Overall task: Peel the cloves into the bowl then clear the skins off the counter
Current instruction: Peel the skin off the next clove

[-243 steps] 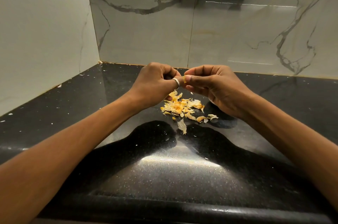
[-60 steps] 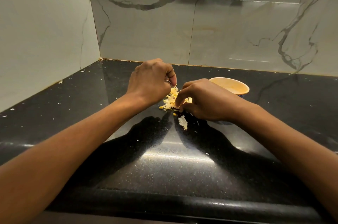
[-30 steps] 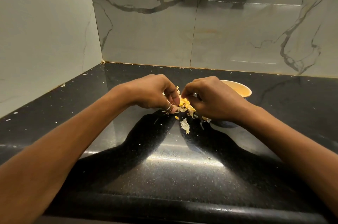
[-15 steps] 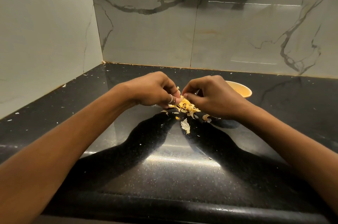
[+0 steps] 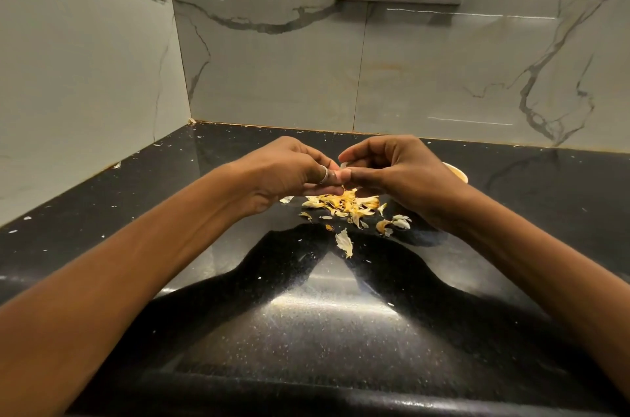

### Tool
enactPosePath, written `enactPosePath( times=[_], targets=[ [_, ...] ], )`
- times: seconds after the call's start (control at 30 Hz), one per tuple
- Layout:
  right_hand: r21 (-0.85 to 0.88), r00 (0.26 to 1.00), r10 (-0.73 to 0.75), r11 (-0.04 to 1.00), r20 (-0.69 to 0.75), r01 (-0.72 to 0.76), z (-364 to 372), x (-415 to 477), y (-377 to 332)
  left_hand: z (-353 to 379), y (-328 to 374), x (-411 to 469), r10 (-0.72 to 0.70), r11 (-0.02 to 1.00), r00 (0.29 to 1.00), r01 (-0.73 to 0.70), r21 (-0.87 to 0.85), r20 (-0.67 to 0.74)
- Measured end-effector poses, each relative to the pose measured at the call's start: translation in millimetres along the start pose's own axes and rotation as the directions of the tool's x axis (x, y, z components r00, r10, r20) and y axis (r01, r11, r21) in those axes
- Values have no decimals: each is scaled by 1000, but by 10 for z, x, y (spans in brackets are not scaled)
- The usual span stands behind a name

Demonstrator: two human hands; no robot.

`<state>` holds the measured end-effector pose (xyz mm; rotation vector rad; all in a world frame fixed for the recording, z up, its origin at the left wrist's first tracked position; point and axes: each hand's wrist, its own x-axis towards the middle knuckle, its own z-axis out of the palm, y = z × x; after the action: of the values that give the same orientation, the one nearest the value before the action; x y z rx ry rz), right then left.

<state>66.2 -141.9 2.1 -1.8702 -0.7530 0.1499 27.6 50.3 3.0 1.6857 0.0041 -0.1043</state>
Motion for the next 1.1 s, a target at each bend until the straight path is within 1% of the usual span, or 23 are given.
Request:
enactPosePath(
  times=[0.13,0.3,0.43,0.63,0.8,0.9,1.0,1.1],
  targets=[
    [78,1000,17,997,-24,-15,-14,6,-28,2,35,-30,-8,992,1000,8,-124,-1],
    [118,998,64,991,-29,-60,-18,2,-38,18,49,-54,-25,989,1000,25,-147,3],
    [92,995,91,992,-47,-86,27,-17,-49,37,35,-66,-1,997,1000,2,-78,7],
    [129,984,172,978,-43,-165,50,-15,-65,55,-14,-40,97,995,995,-97,17,-16],
    [182,980,196,966,-45,-185,90,-1,-40,73,-40,-37,122,987,993,-121,106,1],
    [156,978,192,972,-77,-178,99,5,-8,77,-55,-24,124,986,992,-125,114,12],
    [126,977,196,975,-89,-184,100,6,11,72,-38,-11,116,989,993,-117,86,17],
    [96,978,177,981,-108,-167,96,2,14,51,-20,-9,90,992,995,-86,93,-39]
  ],
)
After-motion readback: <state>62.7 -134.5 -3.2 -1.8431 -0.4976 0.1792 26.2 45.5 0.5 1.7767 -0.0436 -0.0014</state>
